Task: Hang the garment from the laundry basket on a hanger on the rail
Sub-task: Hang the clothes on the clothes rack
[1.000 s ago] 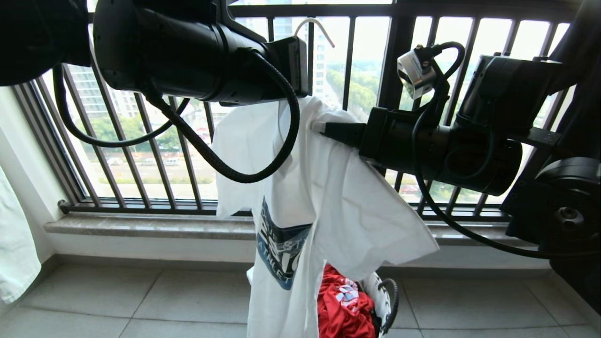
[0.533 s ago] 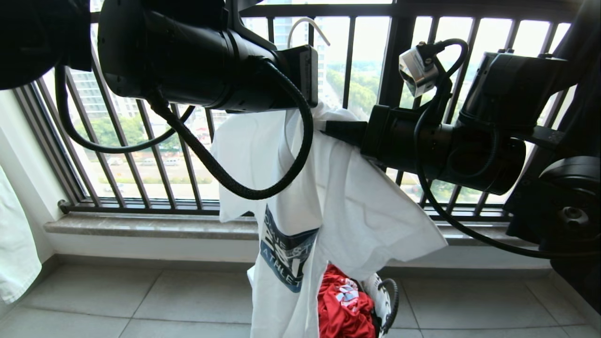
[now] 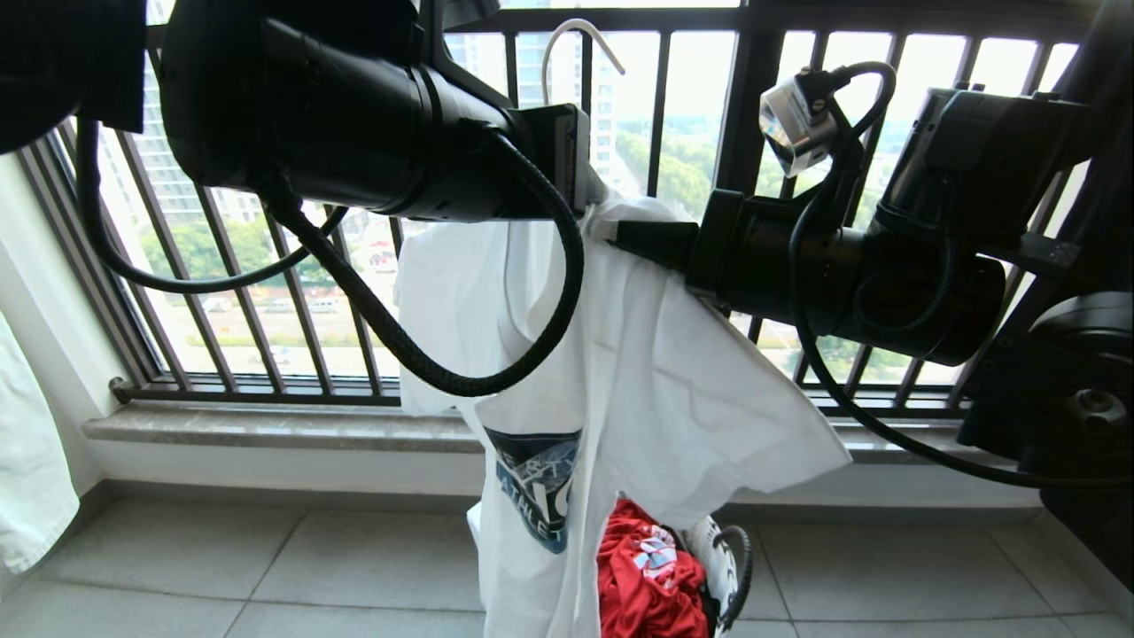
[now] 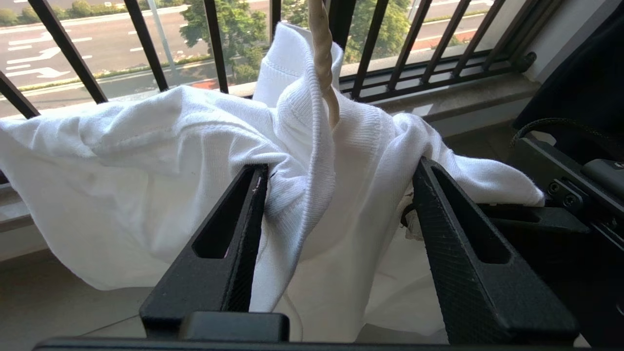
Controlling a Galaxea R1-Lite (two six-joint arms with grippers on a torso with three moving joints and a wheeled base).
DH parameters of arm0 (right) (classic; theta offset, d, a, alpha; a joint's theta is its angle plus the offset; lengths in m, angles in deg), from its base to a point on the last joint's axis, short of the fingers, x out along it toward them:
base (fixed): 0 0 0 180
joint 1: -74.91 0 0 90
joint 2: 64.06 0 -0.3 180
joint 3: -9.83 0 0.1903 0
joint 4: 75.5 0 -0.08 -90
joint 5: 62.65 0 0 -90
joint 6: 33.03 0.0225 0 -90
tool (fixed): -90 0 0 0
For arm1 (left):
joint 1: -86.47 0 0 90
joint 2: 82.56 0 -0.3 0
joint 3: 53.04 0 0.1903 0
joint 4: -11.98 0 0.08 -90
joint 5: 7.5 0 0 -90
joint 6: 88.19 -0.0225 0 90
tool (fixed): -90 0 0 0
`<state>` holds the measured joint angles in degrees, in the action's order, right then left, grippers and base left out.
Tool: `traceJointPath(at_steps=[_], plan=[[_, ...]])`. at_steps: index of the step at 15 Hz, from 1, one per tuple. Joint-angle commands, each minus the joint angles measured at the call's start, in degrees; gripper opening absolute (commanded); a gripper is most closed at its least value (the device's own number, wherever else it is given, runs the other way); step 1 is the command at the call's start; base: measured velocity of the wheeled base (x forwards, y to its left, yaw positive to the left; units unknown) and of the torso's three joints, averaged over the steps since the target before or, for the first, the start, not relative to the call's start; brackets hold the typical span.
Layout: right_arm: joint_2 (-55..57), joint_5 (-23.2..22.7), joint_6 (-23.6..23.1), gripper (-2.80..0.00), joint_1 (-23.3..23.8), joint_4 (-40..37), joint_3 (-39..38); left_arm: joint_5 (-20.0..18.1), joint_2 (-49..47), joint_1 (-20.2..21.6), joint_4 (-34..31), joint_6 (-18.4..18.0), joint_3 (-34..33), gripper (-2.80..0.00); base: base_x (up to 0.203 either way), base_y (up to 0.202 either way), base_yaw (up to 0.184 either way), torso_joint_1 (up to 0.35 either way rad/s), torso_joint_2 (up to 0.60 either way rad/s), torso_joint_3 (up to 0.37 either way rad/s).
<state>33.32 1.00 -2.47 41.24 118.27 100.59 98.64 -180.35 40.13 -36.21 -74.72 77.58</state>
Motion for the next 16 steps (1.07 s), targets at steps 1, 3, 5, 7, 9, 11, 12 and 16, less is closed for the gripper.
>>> traceJointPath(at_steps=[1,3,5,7,9,11,12,16], plan=[[-0.5,-0.2,0.2,-2.8,0.0,0.2,0.0,1.9,0.5,-0.2,-0.6,0.2,-0.4,0.0,0.0,0.0,0.0,0.0,0.0,0.0],[-0.9,-0.2,0.2,-2.8,0.0,0.2,0.0,2.5,2.1,-0.2,-0.9,0.2,-1.4,0.0,0.0,0.0,0.0,0.0,0.0,0.0],[-1.0,-0.2,0.4,-2.8,0.0,0.2,0.0,2.5,3.5,-0.4,-0.9,0.2,-2.9,0.0,0.0,0.0,0.0,0.0,0.0,0.0],[-1.4,-0.2,1.8,-2.8,0.1,0.3,-0.1,2.8,4.5,-0.4,-0.9,0.2,-3.4,0.0,0.0,0.0,0.0,0.0,0.0,0.0],[-1.8,-0.9,2.9,-2.8,0.3,0.3,-0.1,3.2,6.7,-0.4,-1.0,0.2,-4.0,0.0,0.0,0.0,0.0,0.0,0.0,0.0],[-1.8,-1.2,2.9,-2.8,0.4,0.3,-0.1,3.3,9.9,-0.4,-1.9,0.3,-5.9,0.0,0.0,0.0,0.0,0.0,0.0,0.0],[-1.8,-1.2,3.0,-2.8,0.4,0.3,-0.1,3.3,12.0,-0.4,-2.1,0.5,-7.5,0.0,0.0,0.0,0.0,0.0,0.0,0.0],[-1.8,-2.8,3.1,-2.8,0.4,0.2,-0.3,3.5,15.5,3.8,-2.5,0.8,-11.6,-2.8,0.0,0.0,0.0,0.0,0.0,0.0]])
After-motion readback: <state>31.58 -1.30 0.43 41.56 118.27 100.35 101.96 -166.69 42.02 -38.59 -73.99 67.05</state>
